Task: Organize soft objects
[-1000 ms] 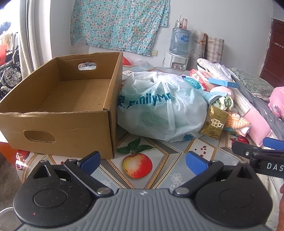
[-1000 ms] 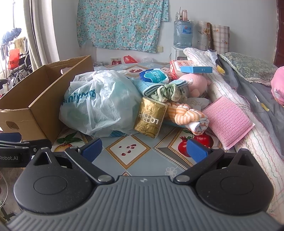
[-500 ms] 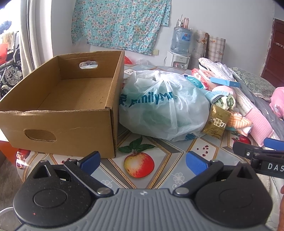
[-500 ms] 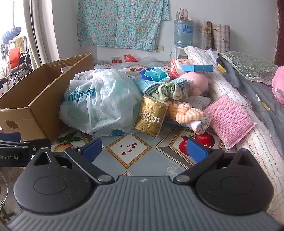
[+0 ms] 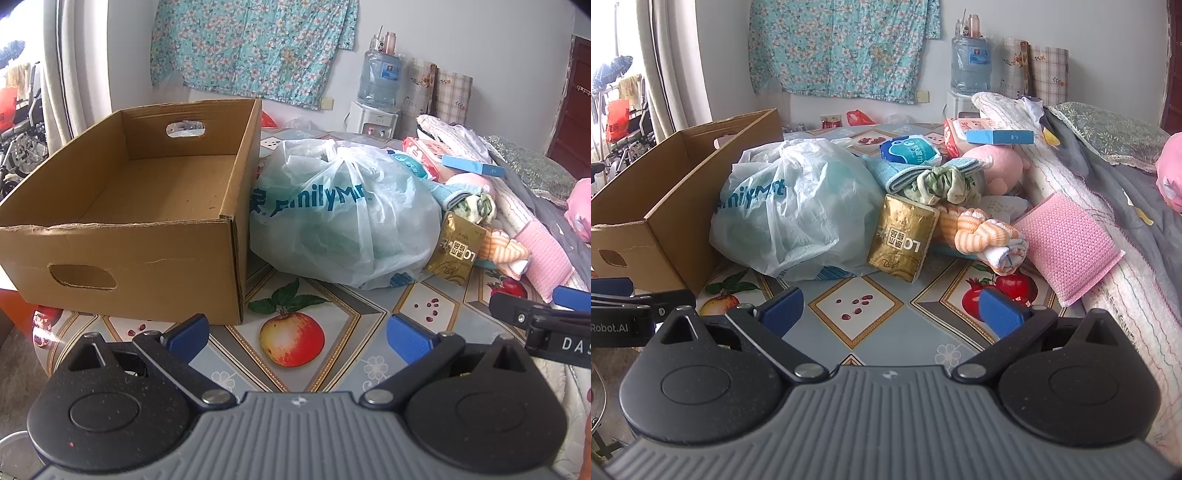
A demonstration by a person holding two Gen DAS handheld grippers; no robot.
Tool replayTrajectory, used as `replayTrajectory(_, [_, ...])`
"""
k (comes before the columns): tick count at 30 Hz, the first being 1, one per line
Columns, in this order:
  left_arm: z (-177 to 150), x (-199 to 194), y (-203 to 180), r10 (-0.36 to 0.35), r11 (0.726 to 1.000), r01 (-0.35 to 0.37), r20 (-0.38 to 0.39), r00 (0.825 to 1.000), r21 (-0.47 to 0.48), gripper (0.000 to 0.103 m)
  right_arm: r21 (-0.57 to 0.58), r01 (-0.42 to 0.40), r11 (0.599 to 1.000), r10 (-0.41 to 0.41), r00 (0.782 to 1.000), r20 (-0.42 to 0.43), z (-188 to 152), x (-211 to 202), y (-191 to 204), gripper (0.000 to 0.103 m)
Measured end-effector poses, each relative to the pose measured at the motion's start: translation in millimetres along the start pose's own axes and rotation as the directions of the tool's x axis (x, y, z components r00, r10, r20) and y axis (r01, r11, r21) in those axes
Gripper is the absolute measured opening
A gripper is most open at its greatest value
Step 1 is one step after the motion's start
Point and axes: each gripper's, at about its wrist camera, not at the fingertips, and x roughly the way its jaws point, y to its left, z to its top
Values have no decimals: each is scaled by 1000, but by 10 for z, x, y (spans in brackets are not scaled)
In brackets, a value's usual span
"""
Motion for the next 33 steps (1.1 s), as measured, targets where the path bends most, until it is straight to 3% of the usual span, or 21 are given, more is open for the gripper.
replayTrajectory(4, [-11,28,-11,1,1000,-1,-7,1000,4,103,7,-1,1000,1,1000,-22,-4,11,-6,102])
replayTrajectory(8, [-40,62,-39,-3,1000,3,-8,1000,16,103,5,18,1000,-18,1000,10,-43,35,-50,102])
replayTrajectory(13, [-68,143,-182,-22,995,23,-11,1000,92,103,24,48,999,-47,999,-10,-153,56,-180,102])
replayTrajectory(18, [-38,166,-381,-115,981,110,23,993,159,103,77,103,992,-106,994,32,-236,30,-441,102])
replayTrajectory(24, [-17,265,-715,-309,925,291,37,950,245,103,144,156,977,-182,964,195,-274,-96,-902,102])
replayTrajectory(29, [-6,365,-968,-426,876,390,76,902,284,103,15,223,975,-222,960,173,-148,-285,-1158,102])
replayTrajectory(33, [31,428,-1147,-483,845,443,73,873,298,102,-70,251,965,-236,956,173,20,-430,-1257,102])
